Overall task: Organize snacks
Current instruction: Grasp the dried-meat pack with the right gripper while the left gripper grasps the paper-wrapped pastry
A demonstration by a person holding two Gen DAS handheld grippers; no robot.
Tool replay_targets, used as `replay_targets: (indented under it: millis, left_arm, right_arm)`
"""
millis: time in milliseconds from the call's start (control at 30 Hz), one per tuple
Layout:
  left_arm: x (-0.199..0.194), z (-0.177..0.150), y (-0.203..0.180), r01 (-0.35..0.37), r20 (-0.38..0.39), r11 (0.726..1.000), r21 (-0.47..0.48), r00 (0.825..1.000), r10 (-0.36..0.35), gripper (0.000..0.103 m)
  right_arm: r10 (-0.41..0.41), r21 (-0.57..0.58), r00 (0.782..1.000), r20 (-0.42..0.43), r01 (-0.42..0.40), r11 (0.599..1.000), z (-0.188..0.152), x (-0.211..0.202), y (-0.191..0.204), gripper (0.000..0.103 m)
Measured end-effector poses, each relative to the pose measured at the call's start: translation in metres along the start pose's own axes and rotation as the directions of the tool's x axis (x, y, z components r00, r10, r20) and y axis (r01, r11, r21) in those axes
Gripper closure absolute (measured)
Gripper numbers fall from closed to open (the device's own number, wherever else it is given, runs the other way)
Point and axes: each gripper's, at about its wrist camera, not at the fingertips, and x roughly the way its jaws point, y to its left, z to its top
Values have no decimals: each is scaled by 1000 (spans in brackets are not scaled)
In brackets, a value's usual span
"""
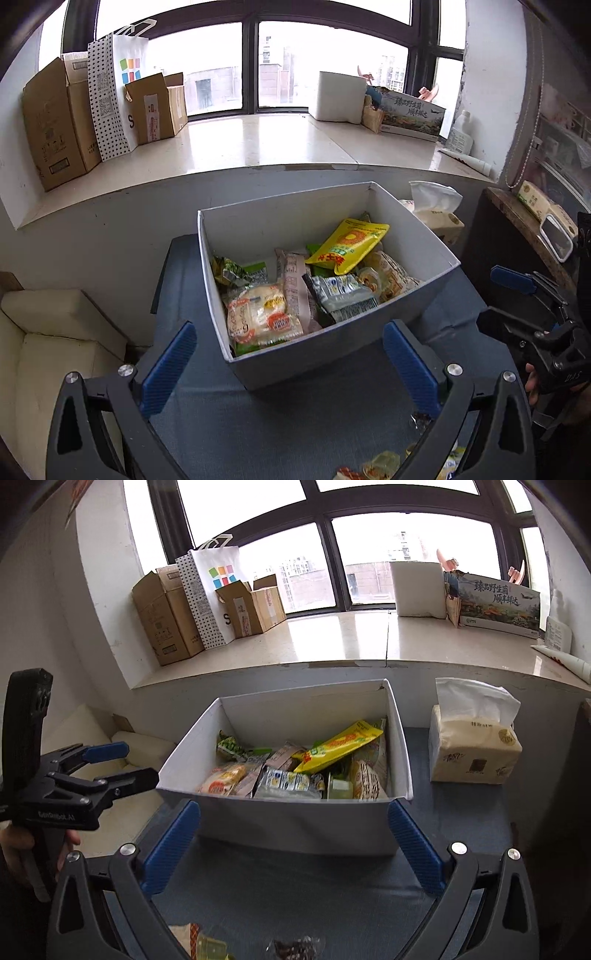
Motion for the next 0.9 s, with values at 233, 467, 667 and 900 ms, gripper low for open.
replay_targets:
  millis: [233, 467, 667, 900]
  left_arm:
    - [-29, -69, -10, 67, -3, 997, -23, 998, -68, 0]
    - [-36, -125, -22, 101, -56, 994, -32, 993, -102, 0]
    - [-26, -141, -21, 123, -99, 990, -65, 987, -129, 0]
    - [-19, -142, -23, 121, -116, 991, -64, 985, -128, 0]
  right_arm:
    - [6, 121, 991, -134, 11, 993, -88, -19, -7, 0]
    - [-29, 123, 981, -193, 53, 991, -143, -12, -10, 0]
    - [-51, 72, 971, -234, 69, 995, -152, 2, -9, 0]
    - [4, 104, 940, -341, 33, 994, -139, 40, -16, 0]
